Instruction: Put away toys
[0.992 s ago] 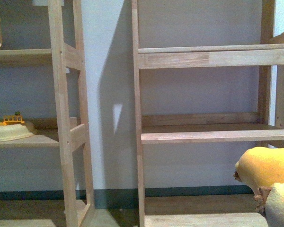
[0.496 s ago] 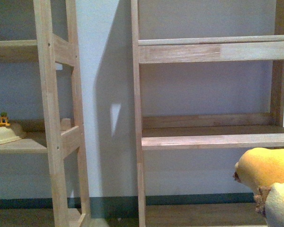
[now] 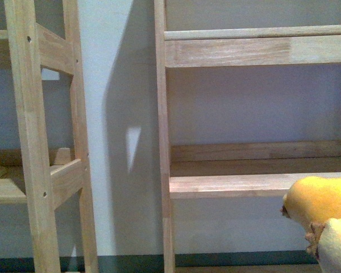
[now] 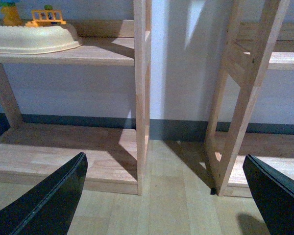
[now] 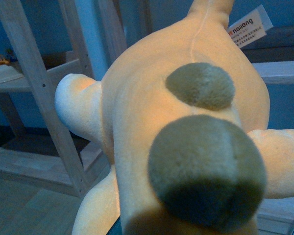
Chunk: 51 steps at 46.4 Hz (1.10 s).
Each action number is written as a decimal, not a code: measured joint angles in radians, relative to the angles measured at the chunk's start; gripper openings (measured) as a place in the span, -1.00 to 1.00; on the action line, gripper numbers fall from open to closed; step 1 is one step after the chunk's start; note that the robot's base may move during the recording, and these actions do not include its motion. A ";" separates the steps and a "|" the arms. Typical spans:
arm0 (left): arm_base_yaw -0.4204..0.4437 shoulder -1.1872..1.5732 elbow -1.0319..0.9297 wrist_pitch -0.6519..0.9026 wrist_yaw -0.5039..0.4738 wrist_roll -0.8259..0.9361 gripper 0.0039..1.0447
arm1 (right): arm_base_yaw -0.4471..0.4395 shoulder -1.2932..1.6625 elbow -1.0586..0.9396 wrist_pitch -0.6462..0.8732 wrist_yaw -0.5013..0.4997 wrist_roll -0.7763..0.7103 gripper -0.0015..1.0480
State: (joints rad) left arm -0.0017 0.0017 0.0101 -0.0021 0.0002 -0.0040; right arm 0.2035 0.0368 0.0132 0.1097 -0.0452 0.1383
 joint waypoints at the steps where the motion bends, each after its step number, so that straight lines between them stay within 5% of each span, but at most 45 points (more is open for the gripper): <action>1: 0.000 0.000 0.000 0.000 0.000 0.000 0.89 | 0.000 0.000 0.000 0.000 0.000 0.000 -0.86; 45: 0.000 0.000 0.000 0.000 0.000 0.000 0.89 | 0.000 0.006 0.002 -0.016 -0.006 -0.016 -0.86; 51: 0.000 0.000 0.000 0.000 0.000 0.000 0.89 | 0.054 0.106 0.050 -0.002 0.044 -0.058 -0.86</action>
State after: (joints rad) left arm -0.0017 0.0017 0.0101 -0.0021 0.0002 -0.0040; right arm 0.2577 0.1429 0.0631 0.1081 -0.0013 0.0803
